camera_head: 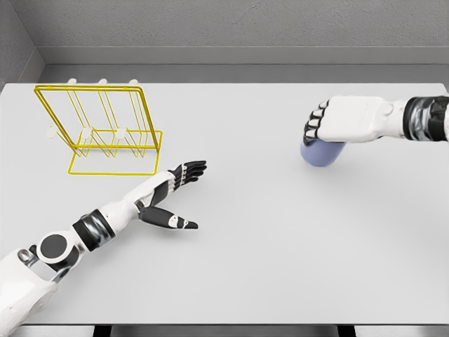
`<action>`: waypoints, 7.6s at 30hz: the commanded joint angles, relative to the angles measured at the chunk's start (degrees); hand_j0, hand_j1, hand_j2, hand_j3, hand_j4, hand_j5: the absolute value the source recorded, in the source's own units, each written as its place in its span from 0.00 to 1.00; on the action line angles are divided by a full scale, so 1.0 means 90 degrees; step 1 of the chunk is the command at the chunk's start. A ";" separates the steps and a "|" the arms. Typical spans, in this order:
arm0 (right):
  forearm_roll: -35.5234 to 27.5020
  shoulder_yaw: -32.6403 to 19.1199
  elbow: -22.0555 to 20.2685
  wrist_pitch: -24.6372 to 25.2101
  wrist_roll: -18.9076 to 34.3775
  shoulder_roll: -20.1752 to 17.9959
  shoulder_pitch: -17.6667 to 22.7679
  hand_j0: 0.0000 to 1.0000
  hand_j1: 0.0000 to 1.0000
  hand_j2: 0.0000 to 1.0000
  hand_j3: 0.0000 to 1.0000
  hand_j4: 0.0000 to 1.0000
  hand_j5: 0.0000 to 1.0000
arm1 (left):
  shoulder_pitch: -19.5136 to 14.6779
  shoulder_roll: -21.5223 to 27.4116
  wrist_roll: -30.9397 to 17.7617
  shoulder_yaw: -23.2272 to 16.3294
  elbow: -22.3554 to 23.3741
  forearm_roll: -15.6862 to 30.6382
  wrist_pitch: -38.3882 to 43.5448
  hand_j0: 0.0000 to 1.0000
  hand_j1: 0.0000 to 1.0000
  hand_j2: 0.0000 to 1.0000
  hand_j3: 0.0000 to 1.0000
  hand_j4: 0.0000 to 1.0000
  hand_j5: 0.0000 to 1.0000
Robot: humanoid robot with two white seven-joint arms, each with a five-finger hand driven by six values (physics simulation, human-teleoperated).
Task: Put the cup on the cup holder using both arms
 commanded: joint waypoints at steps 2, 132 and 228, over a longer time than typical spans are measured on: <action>-0.0016 0.0027 -0.0463 0.0018 -0.0009 -0.0003 0.0010 0.60 0.60 0.60 0.60 0.60 0.60 | -0.0010 0.0004 0.0000 0.0006 -0.0001 0.0020 0.0001 1.00 1.00 1.00 1.00 1.00 1.00; -0.3444 -0.5617 -0.0278 0.0018 -0.0009 0.1442 0.4434 1.00 1.00 1.00 1.00 1.00 1.00 | -0.0020 -0.0953 -0.0029 -0.0092 -0.0186 0.0088 0.0470 0.71 0.71 0.71 0.71 0.71 0.71; -0.3444 -0.5617 -0.0297 0.0018 -0.0009 0.1442 0.4434 1.00 1.00 1.00 1.00 1.00 1.00 | 0.0449 -0.0230 -0.0029 0.2877 -0.1290 0.1641 0.0402 0.69 0.69 0.69 0.69 0.69 0.69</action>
